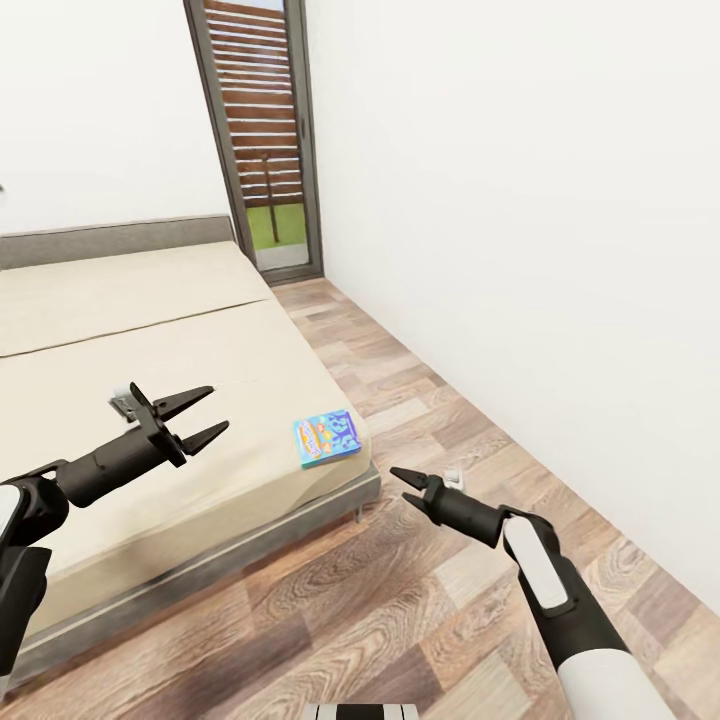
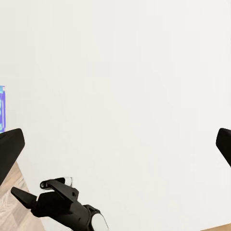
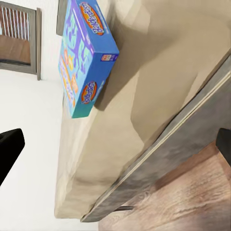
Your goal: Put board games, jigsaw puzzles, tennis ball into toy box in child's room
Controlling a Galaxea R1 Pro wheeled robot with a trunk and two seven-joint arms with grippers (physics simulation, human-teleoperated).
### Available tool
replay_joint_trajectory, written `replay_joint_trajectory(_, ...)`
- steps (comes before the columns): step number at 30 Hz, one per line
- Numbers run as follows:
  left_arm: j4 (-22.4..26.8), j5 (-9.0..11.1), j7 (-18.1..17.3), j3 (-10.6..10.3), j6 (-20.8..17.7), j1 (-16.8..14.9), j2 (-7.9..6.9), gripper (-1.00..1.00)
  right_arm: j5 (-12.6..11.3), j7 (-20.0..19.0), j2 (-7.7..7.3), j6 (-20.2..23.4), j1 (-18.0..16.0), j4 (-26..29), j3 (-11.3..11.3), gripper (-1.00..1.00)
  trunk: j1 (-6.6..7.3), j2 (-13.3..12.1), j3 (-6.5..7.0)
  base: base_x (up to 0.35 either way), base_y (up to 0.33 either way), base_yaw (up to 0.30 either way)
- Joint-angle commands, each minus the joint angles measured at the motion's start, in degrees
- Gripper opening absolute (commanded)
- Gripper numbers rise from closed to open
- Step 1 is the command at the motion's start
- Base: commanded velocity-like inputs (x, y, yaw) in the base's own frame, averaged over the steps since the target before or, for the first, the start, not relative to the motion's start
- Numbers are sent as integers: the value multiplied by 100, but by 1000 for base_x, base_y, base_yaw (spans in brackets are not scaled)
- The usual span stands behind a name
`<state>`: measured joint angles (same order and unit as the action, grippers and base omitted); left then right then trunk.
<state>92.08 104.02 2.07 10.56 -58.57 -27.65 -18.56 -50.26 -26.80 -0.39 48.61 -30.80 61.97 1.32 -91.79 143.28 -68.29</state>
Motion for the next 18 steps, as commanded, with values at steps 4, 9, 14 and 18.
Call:
replay_joint_trajectory(4, 2, 23, 19, 6, -23, -4, -3, 100, 18, -24, -11, 33, 4, 278, -54, 100, 1, 2, -3, 0, 0, 25)
replay_joint_trajectory(9, 3, 22, 16, 7, -23, -4, -5, 100, 26, -24, -33, 32, 19, 524, -96, 100, 1, 2, -2, 0, 0, 14)
replay_joint_trajectory(14, 3, 22, 18, 6, -23, -4, -6, 100, 30, -27, -50, 31, 31, 673, -114, 100, 1, 2, -2, 0, 0, 7)
replay_joint_trajectory(18, 3, 22, 20, 3, -22, -4, -7, 100, 32, -31, -58, 22, 48, 762, -123, 100, 1, 2, -2, 0, 0, 4)
